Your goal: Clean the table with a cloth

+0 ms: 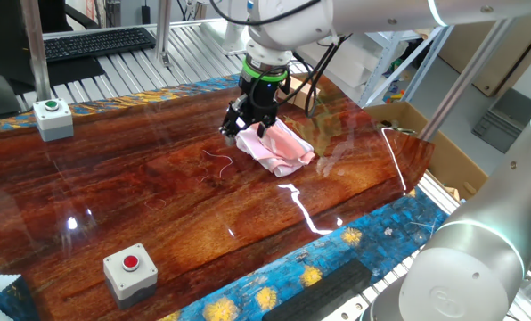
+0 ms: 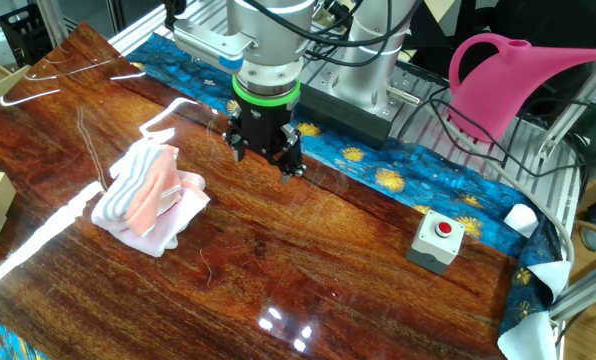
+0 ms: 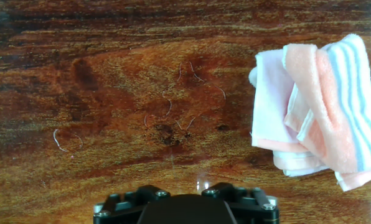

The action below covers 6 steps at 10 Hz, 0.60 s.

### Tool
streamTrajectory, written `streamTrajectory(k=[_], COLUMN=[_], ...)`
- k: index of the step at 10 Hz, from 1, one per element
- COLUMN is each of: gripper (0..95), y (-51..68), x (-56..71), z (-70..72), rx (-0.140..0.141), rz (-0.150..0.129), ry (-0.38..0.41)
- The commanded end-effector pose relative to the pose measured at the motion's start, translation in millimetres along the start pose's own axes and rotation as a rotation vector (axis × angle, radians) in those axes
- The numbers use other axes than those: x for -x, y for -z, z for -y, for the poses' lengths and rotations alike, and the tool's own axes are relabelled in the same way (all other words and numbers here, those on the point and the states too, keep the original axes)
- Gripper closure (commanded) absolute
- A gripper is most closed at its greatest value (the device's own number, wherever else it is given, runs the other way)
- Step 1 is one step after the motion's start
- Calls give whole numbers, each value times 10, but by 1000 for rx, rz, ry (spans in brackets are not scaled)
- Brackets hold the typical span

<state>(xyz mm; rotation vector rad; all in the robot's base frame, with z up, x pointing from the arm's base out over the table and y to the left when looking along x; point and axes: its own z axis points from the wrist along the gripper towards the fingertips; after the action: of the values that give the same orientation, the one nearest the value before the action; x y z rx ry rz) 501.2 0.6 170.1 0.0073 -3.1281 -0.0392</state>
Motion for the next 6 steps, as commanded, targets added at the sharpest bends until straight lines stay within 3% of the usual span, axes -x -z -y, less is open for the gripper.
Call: streamTrajectory(k=[1, 6], gripper=[950, 950], y=[-2, -25], x=[-12, -2], z=[5, 33], rx=[-2, -3], rz=[1, 0], ry=[-1, 3])
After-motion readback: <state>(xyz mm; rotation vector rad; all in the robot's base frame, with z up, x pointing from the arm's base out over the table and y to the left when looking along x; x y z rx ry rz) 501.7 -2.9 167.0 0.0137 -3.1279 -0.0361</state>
